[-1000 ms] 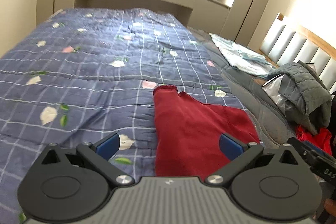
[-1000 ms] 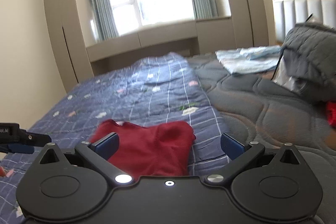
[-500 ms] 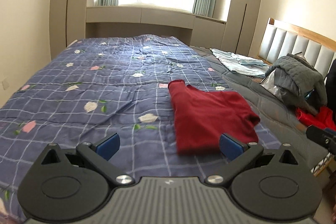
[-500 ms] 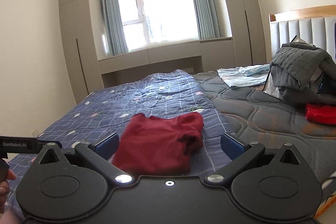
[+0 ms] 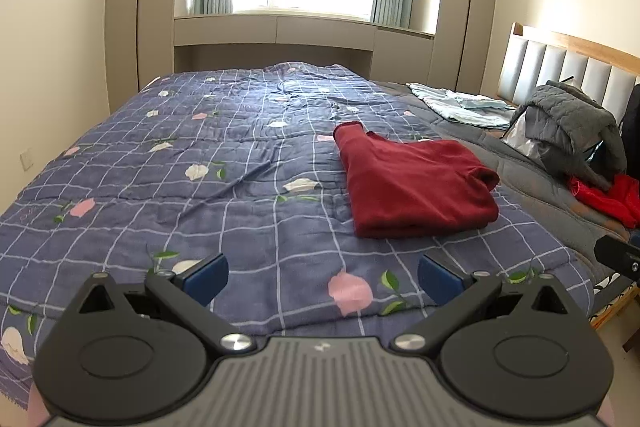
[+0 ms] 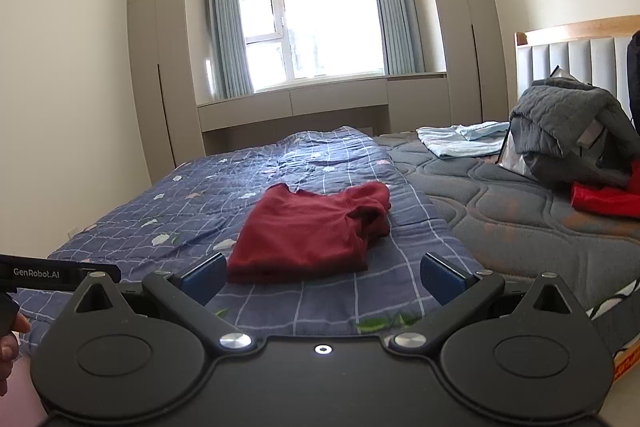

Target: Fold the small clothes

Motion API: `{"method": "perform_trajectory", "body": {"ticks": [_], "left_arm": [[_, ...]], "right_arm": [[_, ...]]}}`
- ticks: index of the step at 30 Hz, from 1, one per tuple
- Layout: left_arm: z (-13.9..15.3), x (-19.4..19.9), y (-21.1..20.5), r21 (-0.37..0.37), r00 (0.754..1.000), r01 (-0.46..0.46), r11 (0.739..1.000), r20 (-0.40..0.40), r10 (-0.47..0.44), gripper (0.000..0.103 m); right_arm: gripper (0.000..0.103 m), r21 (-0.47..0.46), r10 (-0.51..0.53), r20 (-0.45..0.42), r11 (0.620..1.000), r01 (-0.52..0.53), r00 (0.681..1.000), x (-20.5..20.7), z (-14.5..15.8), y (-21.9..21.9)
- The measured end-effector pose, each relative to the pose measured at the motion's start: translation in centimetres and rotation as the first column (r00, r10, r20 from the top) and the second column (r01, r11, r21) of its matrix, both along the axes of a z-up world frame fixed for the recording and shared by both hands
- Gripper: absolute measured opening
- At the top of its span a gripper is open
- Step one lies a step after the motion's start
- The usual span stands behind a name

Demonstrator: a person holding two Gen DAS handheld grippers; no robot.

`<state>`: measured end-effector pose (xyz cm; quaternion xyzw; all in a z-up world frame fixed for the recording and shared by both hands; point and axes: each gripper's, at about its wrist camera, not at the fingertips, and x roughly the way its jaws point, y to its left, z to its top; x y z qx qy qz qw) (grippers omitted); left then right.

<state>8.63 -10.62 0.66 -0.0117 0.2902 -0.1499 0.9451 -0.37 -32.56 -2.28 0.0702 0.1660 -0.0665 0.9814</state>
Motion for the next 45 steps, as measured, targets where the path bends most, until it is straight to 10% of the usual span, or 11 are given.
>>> {"method": "perform_trajectory", "body": {"ticks": [45], "left_arm": [[-0.6, -0.1, -0.1, 0.036, 1.0, -0.006, 0.999, -0.011, 0.007, 0.103]], "right_arm": [[0.103, 0.035, -0.002, -0.018, 0.999, 0.003, 1.0, 0.9, -1.0, -1.0]]}}
